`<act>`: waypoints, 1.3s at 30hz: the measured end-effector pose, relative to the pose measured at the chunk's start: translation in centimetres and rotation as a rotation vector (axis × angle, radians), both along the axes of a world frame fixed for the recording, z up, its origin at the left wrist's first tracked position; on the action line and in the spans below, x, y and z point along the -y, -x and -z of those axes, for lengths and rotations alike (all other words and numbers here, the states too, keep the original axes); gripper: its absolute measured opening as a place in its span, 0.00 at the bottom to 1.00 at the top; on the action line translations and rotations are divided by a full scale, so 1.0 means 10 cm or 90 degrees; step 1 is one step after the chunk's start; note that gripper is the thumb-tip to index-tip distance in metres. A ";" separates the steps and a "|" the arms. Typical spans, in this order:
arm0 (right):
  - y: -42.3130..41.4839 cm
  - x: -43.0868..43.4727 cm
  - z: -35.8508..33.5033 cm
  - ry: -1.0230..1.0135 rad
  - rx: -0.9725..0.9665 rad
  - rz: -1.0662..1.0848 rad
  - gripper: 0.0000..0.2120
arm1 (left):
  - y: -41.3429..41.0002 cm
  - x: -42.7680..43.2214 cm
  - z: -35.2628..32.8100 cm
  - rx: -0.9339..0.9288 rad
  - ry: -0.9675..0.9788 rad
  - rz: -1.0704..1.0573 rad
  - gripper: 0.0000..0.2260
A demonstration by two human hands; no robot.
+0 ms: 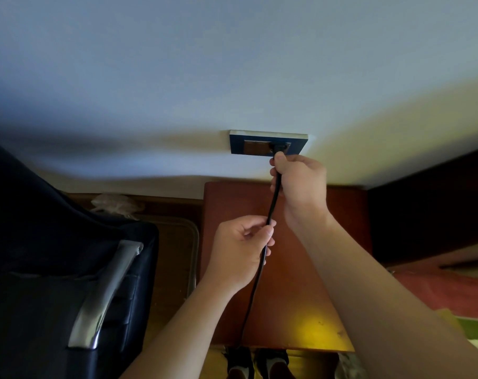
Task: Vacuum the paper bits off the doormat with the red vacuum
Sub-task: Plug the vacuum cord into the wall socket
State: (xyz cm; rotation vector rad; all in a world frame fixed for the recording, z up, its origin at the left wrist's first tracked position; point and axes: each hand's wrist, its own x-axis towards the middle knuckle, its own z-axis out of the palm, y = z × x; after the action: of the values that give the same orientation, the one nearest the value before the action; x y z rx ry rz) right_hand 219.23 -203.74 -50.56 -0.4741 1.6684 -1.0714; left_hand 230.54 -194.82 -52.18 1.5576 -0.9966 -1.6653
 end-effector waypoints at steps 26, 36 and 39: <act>0.07 -0.07 -0.06 0.043 -0.149 -0.163 0.12 | -0.03 -0.12 -0.06 0.052 0.048 0.025 0.07; 0.08 -0.13 -0.04 0.062 -0.258 -0.210 0.17 | -0.13 -0.18 -0.01 0.324 0.156 0.197 0.19; 0.08 -0.14 -0.03 0.070 -0.262 -0.218 0.16 | -0.13 -0.18 -0.05 0.354 0.168 0.242 0.21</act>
State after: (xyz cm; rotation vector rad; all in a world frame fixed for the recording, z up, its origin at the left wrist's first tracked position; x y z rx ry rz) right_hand 218.46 -202.35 -50.25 -1.0691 1.7979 -0.8489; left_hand 231.87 -193.05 -51.64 1.7613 -1.8153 -1.2667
